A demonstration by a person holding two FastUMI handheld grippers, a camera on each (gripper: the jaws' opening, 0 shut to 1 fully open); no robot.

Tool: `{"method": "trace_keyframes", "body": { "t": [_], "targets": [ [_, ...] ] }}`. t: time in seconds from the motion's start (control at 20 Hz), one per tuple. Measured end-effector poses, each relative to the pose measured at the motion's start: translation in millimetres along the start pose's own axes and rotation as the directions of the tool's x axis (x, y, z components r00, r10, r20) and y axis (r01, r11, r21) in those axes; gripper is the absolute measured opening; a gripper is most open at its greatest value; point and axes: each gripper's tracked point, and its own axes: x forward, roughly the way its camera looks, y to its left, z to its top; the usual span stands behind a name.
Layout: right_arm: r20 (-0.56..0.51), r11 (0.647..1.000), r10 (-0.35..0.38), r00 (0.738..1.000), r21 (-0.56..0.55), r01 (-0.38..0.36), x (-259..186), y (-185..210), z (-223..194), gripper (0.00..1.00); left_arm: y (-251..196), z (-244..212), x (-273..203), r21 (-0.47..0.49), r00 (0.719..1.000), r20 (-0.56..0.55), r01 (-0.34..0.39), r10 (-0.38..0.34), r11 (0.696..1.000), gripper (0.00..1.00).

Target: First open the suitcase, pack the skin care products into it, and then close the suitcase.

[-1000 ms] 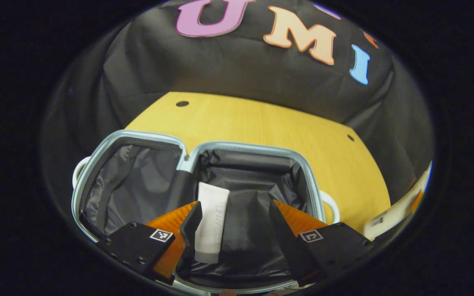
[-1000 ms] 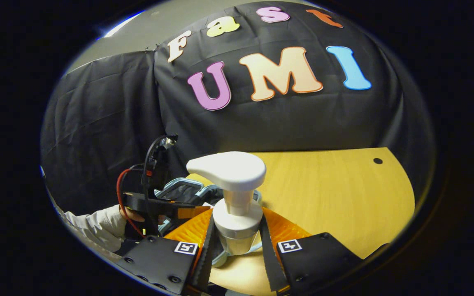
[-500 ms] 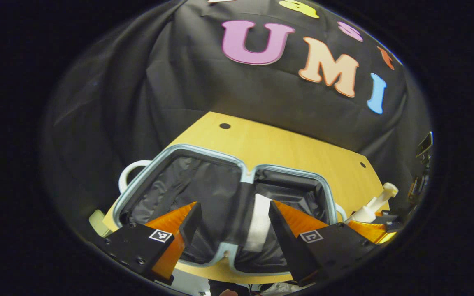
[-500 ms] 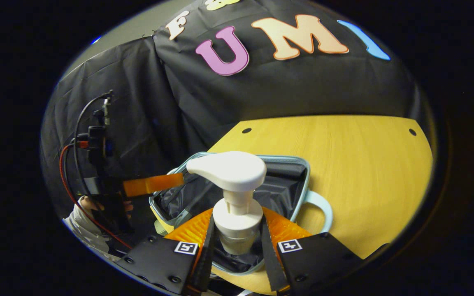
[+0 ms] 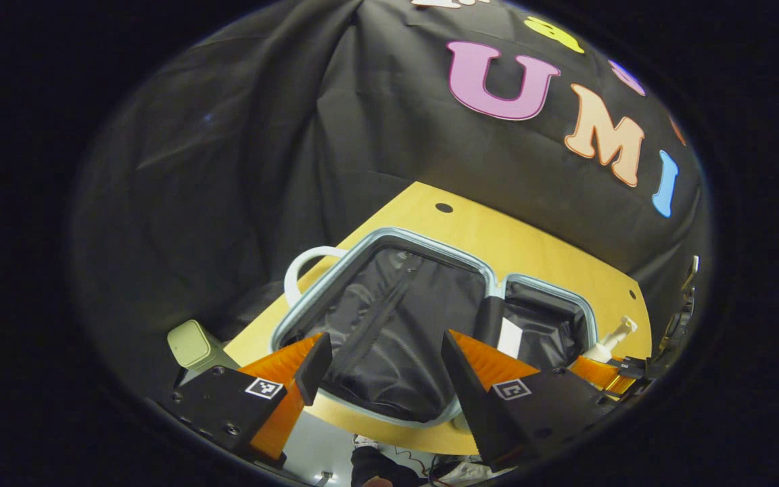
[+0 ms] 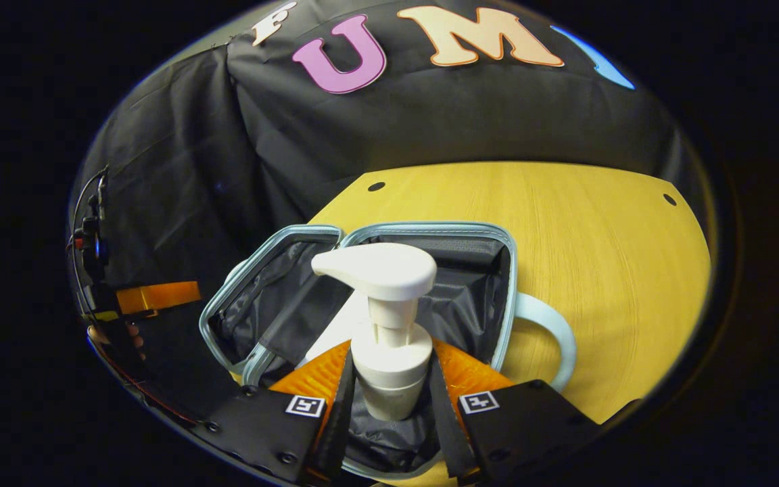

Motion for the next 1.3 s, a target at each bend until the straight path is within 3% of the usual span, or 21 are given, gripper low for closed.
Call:
{"method": "trace_keyframes", "body": {
  "t": [0.15, 0.2, 0.25, 0.3, 0.35, 0.5, 0.55, 0.6, 0.95, 1.0, 1.05, 1.2, 1.3],
  "targets": [
    [0.043, 0.998, -0.063, 0.997, 0.011, 0.062, -2, -4, 10, 0.58, 24, 15, 10, 0.008, 1.000, 0.008, -0.007, 0.007, 1.000, 0.95],
    [0.061, 0.997, -0.070, 0.996, 0.021, 0.069, -2, -3, 14, 0.66, 32, 16, 14, 0.007, 1.000, 0.010, -0.003, 0.003, 1.000, 0.96],
    [0.080, 0.996, -0.081, 0.993, 0.037, 0.078, -4, 0, 20, 0.84, 41, 20, 20, 0.011, 1.000, 0.007, -0.001, 0.001, 1.000, 0.96],
    [0.102, 0.994, -0.104, 0.989, 0.050, 0.100, -9, -1, 24, 0.81, 53, 25, 26, 0.022, 1.000, 0.001, -0.005, 0.005, 1.000, 0.96],
    [0.130, 0.991, -0.125, 0.984, 0.058, 0.119, -13, 0, 32, 0.99, 64, 30, 35, 0.035, 1.000, -0.001, -0.008, 0.008, 0.999, 0.96],
    [0.217, 0.982, -0.182, 0.959, 0.082, 0.168, -31, 5, 53, 0.98, 95, 47, 62, 0.051, 1.000, -0.017, -0.012, 0.013, 0.999, 0.96],
    [0.238, 0.979, -0.199, 0.951, 0.093, 0.182, -36, 6, 60, 0.93, 105, 50, 73, 0.055, 1.000, -0.025, -0.013, 0.014, 0.998, 0.96],
    [0.258, 0.975, -0.216, 0.942, 0.102, 0.196, -41, 7, 65, 0.98, 113, 51, 85, 0.059, 0.999, -0.041, -0.014, 0.016, 0.998, 0.96],
    [0.333, 0.934, -0.357, 0.872, 0.151, 0.325, -88, -13, 86, 0.98, 134, 19, 161, 0.052, 0.970, -0.242, 0.041, -0.027, 0.998, 0.95],
    [0.335, 0.927, -0.373, 0.865, 0.155, 0.340, -92, -16, 86, 0.98, 135, 17, 169, 0.053, 0.968, -0.250, 0.045, -0.030, 0.998, 0.90],
    [0.336, 0.922, -0.387, 0.859, 0.157, 0.354, -97, -19, 87, 0.93, 138, 15, 176, 0.051, 0.964, -0.262, 0.050, -0.035, 0.997, 0.93],
    [0.356, 0.910, -0.414, 0.838, 0.162, 0.381, -109, -26, 92, 0.98, 138, -1, 192, 0.048, 0.940, -0.337, 0.066, -0.046, 0.997, 0.87],
    [0.386, 0.905, -0.426, 0.818, 0.173, 0.390, -119, -30, 97, 0.98, 137, -13, 189, 0.063, 0.912, -0.409, 0.054, -0.024, 0.997, 0.53]
  ]
}}
